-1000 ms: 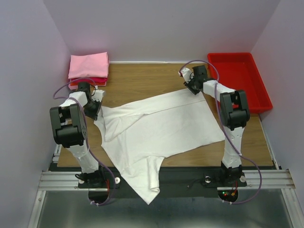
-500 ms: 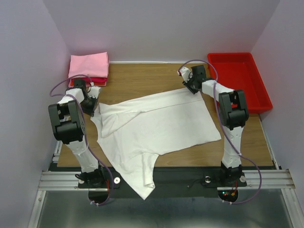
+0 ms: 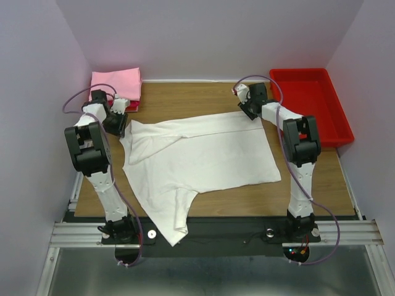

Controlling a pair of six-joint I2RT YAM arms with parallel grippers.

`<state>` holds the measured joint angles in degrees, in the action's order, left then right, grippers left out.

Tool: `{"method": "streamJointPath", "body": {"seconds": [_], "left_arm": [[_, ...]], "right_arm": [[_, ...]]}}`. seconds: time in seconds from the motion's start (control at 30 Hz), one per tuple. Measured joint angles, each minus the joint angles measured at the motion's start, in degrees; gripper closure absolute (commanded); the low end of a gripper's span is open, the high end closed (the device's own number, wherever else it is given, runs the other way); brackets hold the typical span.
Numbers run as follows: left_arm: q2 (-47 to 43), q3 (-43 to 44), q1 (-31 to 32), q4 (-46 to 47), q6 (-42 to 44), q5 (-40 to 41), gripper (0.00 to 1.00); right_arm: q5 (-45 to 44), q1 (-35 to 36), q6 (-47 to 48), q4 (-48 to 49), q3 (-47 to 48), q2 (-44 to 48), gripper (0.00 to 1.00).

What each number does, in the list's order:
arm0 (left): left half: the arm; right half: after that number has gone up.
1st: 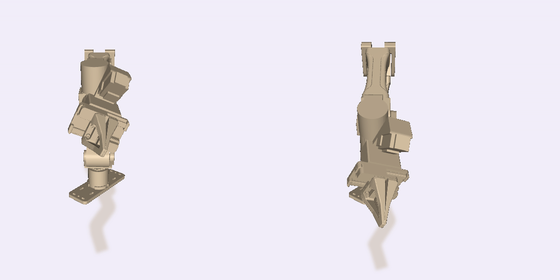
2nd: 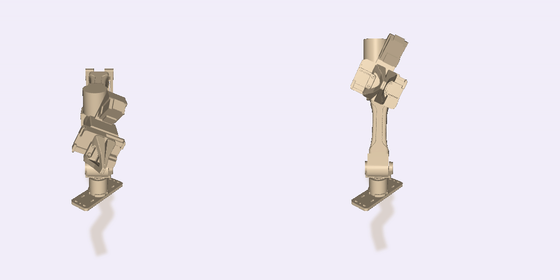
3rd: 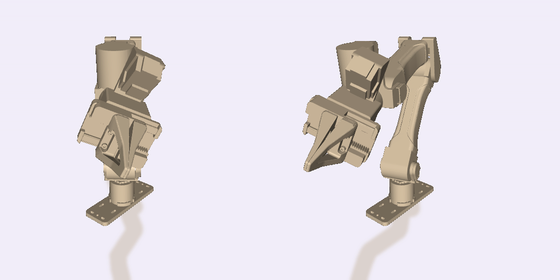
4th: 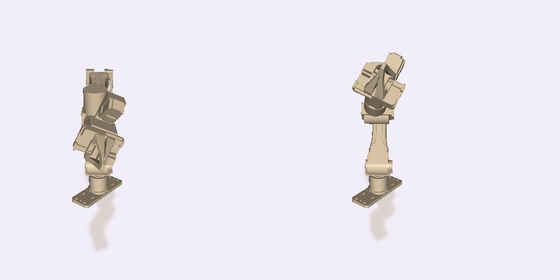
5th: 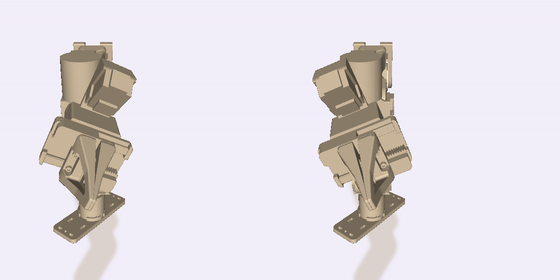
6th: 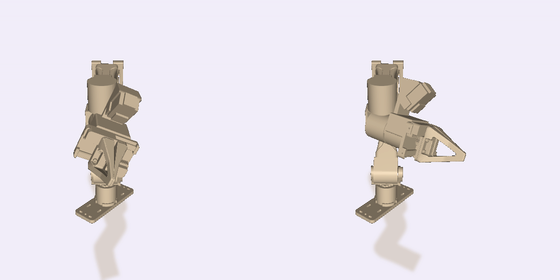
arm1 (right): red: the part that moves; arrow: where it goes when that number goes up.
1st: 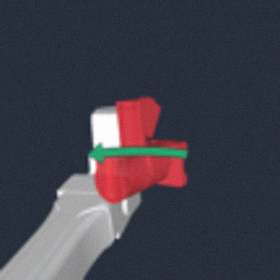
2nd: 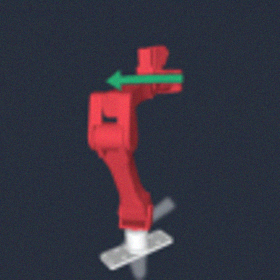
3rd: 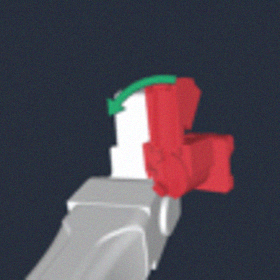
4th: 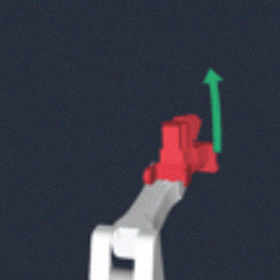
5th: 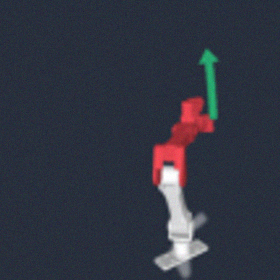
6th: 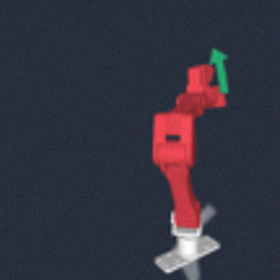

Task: Fold and stack the t-shirts
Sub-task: Fold the tshirt

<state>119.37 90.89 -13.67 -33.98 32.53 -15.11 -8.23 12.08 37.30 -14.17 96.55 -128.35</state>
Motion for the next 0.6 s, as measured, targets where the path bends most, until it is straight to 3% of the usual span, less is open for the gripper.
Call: {"method": "streamJointPath", "body": {"seconds": [0.23, 0.4, 0.6], "left_arm": [[-12.7, -3.4, -1.1, -3.6, 0.7, -7.9, 0.46], [-22.3, -7.8, -1.0, -6.2, 3.8, -13.2, 0.47], [-23.8, -18.1, -0.2, -7.6, 6.2, -16.6, 0.46]], "right_arm": [[3.0, -0.1, -2.7, -2.9, -2.6, 3.5, 0.39], [9.4, 0.4, -5.6, -6.2, -2.8, 7.5, 0.39], [16.3, 5.6, -9.0, -8.9, -0.5, 12.0, 0.46]]}}
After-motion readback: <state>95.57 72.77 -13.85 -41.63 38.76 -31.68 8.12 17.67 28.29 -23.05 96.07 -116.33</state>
